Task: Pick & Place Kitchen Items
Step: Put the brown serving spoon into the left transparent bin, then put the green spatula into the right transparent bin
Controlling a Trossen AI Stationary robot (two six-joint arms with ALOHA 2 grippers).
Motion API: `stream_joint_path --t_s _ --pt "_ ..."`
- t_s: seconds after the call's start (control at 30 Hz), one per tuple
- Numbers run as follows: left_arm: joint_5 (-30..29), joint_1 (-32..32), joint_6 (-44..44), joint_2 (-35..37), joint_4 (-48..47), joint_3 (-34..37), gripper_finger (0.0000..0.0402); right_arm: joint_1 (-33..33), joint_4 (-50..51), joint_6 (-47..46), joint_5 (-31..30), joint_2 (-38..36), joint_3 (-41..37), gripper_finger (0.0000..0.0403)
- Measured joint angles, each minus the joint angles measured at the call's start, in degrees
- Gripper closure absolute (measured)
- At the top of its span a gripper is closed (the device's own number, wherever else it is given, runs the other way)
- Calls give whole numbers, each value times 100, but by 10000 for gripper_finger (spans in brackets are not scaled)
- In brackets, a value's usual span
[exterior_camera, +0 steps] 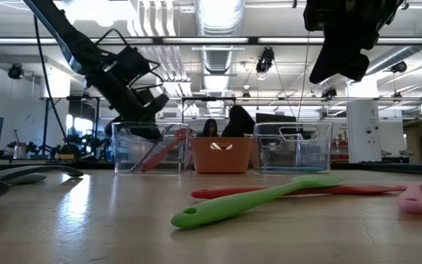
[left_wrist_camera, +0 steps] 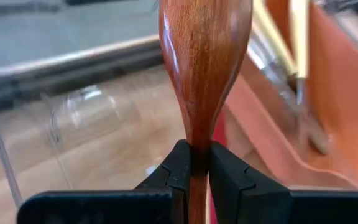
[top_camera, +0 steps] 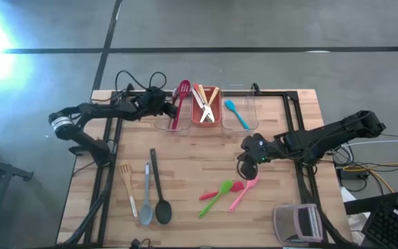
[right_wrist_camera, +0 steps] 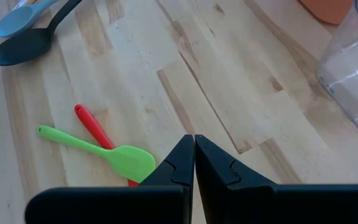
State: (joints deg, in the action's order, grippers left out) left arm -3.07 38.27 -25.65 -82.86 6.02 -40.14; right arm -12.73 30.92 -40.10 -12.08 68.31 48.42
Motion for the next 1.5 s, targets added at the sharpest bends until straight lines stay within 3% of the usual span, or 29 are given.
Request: stream_joint_path --t_s 0.43,0.83,1.17,1.5 --pt "297 182 -226 -436 35 -14 361 0 1 2 -1 0 0 394" --pt "392 187 -282 -231 -41 -96 262 0 2 4 0 0 0 394" --pt "991 187 -163 518 -52 -109 195 0 4 21 0 0 0 394" --pt "1772 123 -247 1840 -216 -108 195 0 10 22 4 0 0 394"
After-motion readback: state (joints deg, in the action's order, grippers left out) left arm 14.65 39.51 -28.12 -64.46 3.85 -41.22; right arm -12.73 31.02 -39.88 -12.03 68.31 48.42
